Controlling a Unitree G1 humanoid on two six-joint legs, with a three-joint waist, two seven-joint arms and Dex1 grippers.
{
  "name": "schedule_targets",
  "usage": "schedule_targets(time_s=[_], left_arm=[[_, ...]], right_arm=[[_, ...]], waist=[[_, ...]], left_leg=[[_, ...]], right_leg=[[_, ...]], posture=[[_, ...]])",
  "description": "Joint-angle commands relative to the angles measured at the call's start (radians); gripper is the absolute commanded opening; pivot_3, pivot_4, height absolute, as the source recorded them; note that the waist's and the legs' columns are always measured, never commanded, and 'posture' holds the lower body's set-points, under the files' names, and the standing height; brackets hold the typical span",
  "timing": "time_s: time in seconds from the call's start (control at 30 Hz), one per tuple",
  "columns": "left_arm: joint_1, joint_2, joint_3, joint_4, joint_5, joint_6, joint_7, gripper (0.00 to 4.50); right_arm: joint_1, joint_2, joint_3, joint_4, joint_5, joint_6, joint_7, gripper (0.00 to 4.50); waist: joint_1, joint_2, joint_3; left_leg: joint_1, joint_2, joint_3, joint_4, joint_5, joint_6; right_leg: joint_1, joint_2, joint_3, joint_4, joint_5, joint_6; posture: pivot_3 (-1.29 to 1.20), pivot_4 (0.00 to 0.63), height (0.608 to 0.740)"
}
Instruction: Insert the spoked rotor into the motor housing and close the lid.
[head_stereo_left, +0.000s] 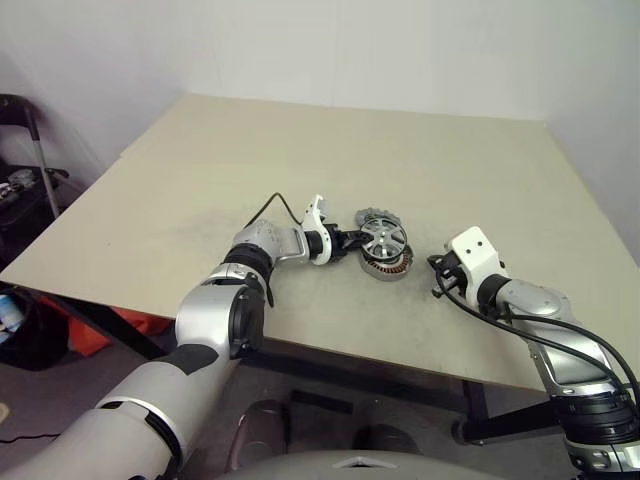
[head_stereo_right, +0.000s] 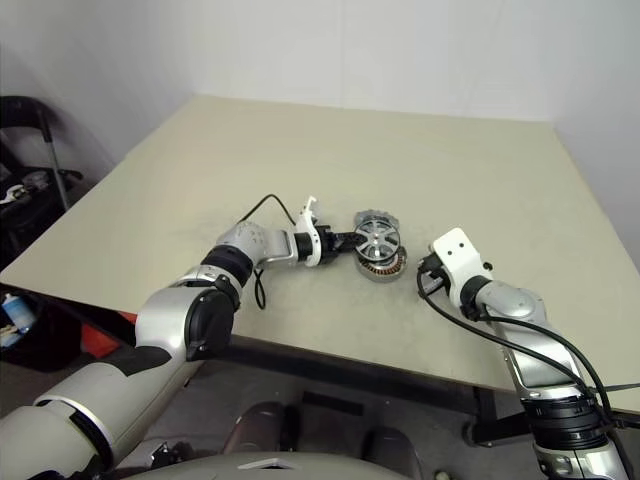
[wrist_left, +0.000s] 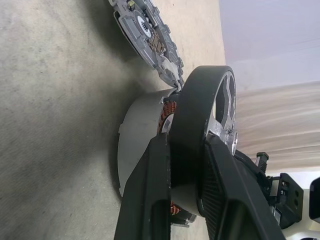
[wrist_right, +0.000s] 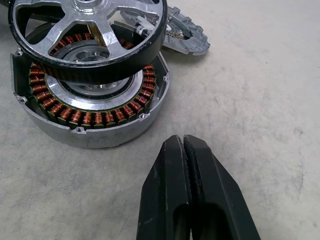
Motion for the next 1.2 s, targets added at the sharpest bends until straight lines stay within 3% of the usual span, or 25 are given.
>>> schedule_targets(time_s=[0.03,0.33,0.8,1.0,1.2], left_arm=[[-0.021,-0.007,-0.001,-0.011,-0.002,0.018,-0.033,0.44],[-0.03,-0.001,0.007,-0.034,-0.017,0.084,-0.11,0.44],[-0.017,-0.003,-0.026,-0.032,0.031,0.072,-0.084,0.44],[-0.014,-0.002,-0.045,-0.032,0.048,0.064,-0.069,2.36],[-0.022,0.026,-0.047,-0.044,0.054,0.039,-0.077,2.36]], right_arm=[[-0.017,0.001,-0.018,-0.03,0.002,-0.006,-0.008,0.0],[-0.018,0.003,-0.015,-0.026,0.0,-0.009,-0.008,0.0],[-0.029,0.011,-0.012,-0.017,-0.003,-0.01,-0.015,0.0],[-0.033,0.013,-0.011,-0.012,-0.005,-0.013,-0.019,0.0],[-0.035,0.013,-0.011,-0.009,-0.004,-0.016,-0.021,0.0]], waist=[[0.0,0.0,0.0],[0.0,0.0,0.0],[0.0,0.0,0.0],[0.0,0.0,0.0],[-0.001,0.0,0.0]], left_leg=[[0.0,0.0,0.0,0.0,0.0,0.0],[0.0,0.0,0.0,0.0,0.0,0.001],[0.0,0.0,0.0,0.0,0.0,0.001],[0.003,0.0,0.0,0.0,0.0,0.0],[0.006,0.0,0.0,0.0,0.0,0.0]], right_leg=[[0.0,0.0,0.0,0.0,0.0,0.0],[0.0,-0.001,0.0,0.0,0.0,0.0],[0.0,-0.001,0.0,0.0,0.0,0.0],[0.003,-0.001,0.0,0.0,0.0,0.0],[0.006,-0.001,0.0,0.0,0.0,0.0]], posture=[[0.0,0.0,0.74],[0.0,0.0,0.74],[0.0,0.0,0.74],[0.0,0.0,0.74],[0.0,0.0,0.74]])
